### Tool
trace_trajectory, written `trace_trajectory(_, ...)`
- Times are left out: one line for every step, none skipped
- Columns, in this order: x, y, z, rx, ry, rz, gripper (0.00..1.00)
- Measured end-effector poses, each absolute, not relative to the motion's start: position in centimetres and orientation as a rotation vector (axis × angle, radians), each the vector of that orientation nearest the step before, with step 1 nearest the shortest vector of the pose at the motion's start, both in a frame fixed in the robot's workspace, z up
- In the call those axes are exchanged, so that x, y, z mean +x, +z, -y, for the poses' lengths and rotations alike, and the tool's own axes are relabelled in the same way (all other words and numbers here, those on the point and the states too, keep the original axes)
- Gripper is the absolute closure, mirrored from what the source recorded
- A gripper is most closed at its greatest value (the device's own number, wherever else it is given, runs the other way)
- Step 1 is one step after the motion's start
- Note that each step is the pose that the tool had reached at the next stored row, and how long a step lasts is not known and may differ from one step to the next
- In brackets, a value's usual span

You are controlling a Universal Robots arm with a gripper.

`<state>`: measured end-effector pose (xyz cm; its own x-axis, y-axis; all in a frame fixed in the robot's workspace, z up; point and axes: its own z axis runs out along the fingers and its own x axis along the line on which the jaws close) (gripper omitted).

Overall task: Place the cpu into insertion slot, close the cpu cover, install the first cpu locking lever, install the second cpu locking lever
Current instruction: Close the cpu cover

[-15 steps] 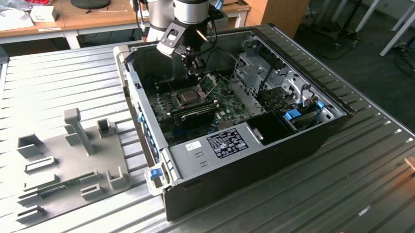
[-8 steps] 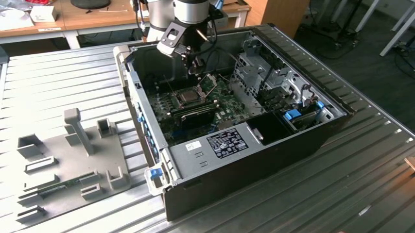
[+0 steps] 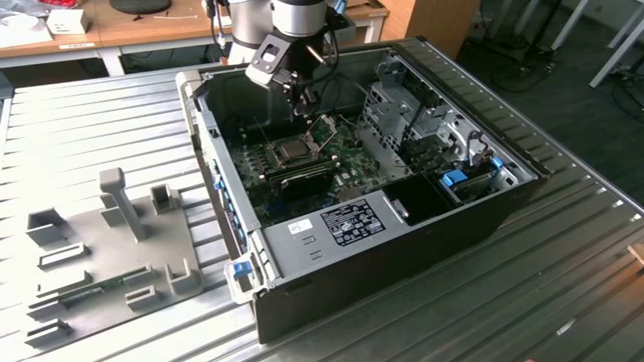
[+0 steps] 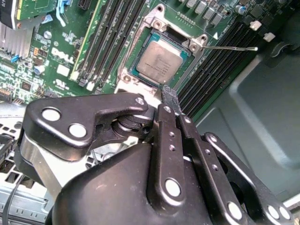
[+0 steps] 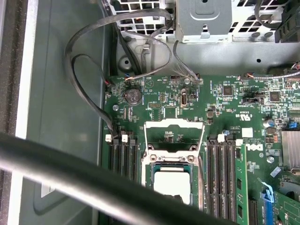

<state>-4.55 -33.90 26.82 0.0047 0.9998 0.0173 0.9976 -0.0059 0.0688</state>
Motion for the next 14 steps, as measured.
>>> trace_trajectory(-4.53, 26.82, 33.90, 2.200, 0.094, -2.189, 0.90)
trace_trajectory(-4.51, 26.82, 33.89, 2.200, 0.094, -2.189, 0.90)
trace_trajectory(-4.48, 26.82, 33.90, 2.200, 0.094, -2.189, 0.90)
trace_trajectory(-4.47, 26.82, 33.90, 2.200, 0.094, -2.189, 0.90)
trace_trajectory(-4.43, 26.88, 33.89, 2.200, 0.094, -2.189, 0.90)
trace_trajectory(-4.43, 26.97, 33.90, 2.200, 0.094, -2.189, 0.90)
trace_trajectory(-4.43, 26.99, 33.90, 2.200, 0.094, -2.189, 0.90)
trace_trajectory(-4.43, 27.00, 33.89, 2.200, 0.094, -2.189, 0.90)
trace_trajectory(-4.43, 27.03, 33.90, 2.200, 0.094, -2.189, 0.90)
trace_trajectory(-4.43, 27.07, 33.90, 2.200, 0.094, -2.189, 0.90)
trace_trajectory(-4.43, 27.11, 33.89, 2.200, 0.094, -2.189, 0.90)
trace_trajectory(-4.43, 27.14, 33.89, 2.200, 0.094, -2.189, 0.90)
trace_trajectory(-4.43, 27.17, 33.89, 2.200, 0.094, -2.189, 0.90)
trace_trajectory(-4.43, 27.20, 33.89, 2.200, 0.094, -2.189, 0.90)
